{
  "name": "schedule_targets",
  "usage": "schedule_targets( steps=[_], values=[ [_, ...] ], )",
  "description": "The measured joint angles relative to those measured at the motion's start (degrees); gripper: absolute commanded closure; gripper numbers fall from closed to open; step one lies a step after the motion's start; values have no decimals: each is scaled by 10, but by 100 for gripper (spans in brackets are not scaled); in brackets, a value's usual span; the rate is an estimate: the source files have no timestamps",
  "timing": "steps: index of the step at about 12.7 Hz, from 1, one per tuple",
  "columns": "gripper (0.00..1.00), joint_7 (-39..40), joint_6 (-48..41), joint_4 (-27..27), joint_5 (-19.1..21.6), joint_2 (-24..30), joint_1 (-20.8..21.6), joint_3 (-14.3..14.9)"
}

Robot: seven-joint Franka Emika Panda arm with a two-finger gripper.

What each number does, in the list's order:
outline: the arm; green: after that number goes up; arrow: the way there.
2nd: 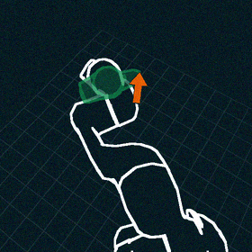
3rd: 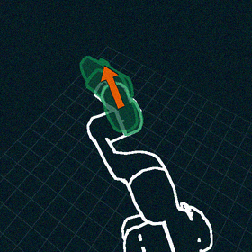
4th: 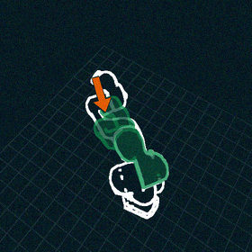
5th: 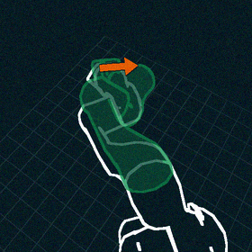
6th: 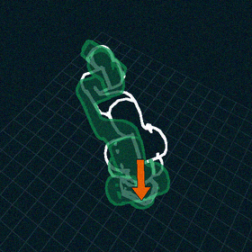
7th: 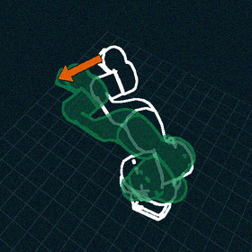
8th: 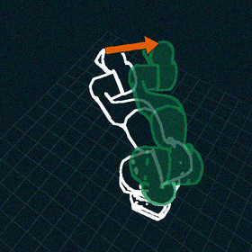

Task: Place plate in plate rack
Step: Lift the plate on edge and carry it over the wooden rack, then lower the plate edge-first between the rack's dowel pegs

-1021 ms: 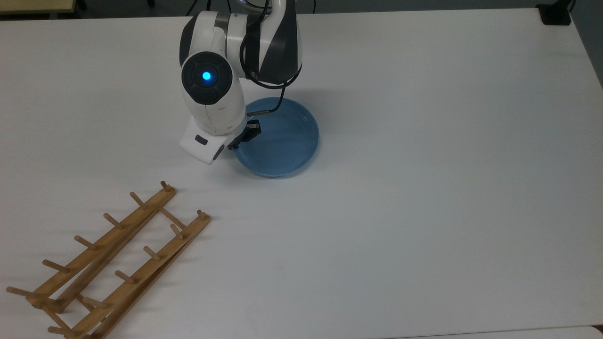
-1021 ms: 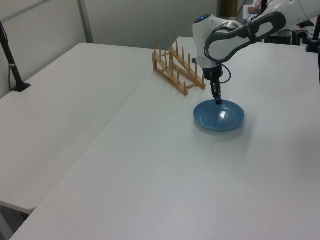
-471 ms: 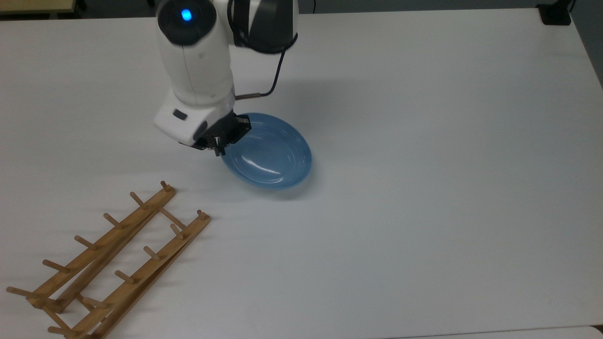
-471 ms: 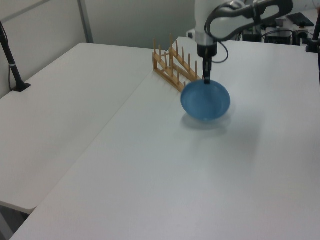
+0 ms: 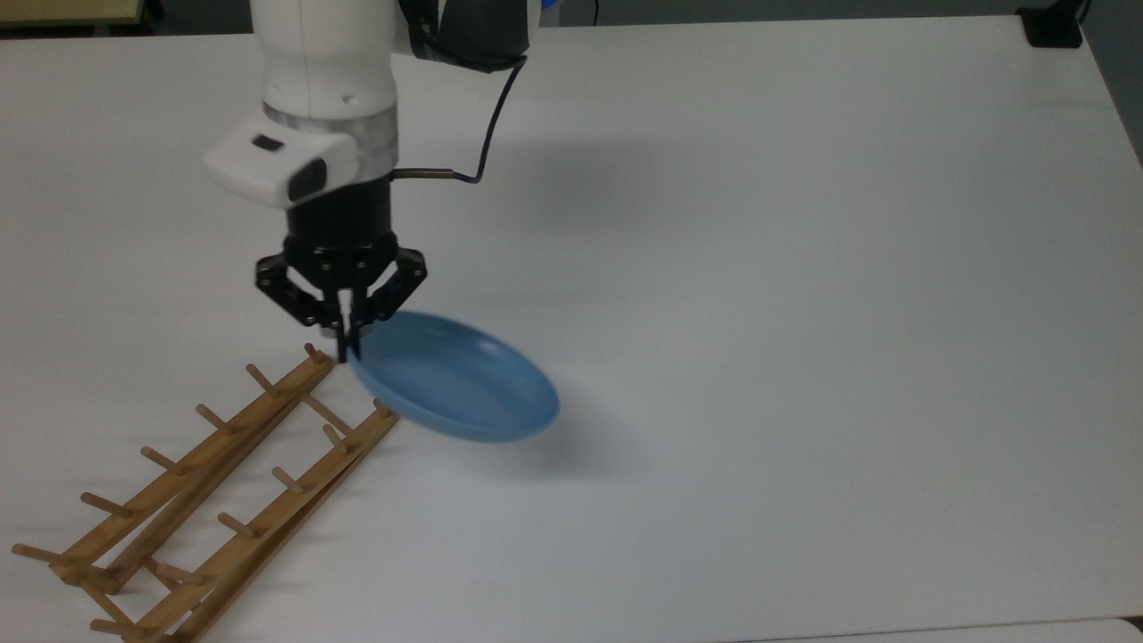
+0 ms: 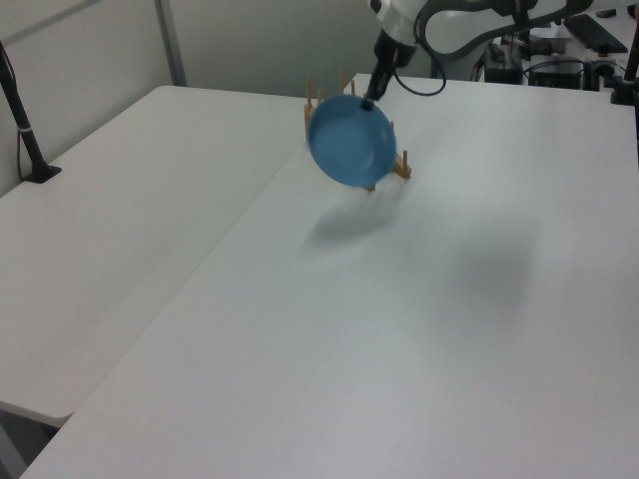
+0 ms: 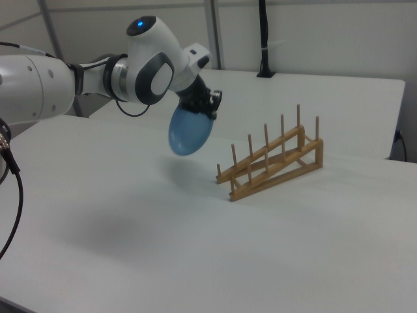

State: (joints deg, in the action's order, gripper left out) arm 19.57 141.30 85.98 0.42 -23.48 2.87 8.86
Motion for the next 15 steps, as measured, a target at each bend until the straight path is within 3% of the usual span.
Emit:
schedule_targets(
  steps=[3,6,10,15],
  values=[
    [100,0,144,1,0,0,-13,16],
    [100,0,221,12,0,-4,-15,38],
    [100,2,267,21,-11,-18,-21,75],
    [100,7,286,43,-59,-20,-36,80]
  ],
)
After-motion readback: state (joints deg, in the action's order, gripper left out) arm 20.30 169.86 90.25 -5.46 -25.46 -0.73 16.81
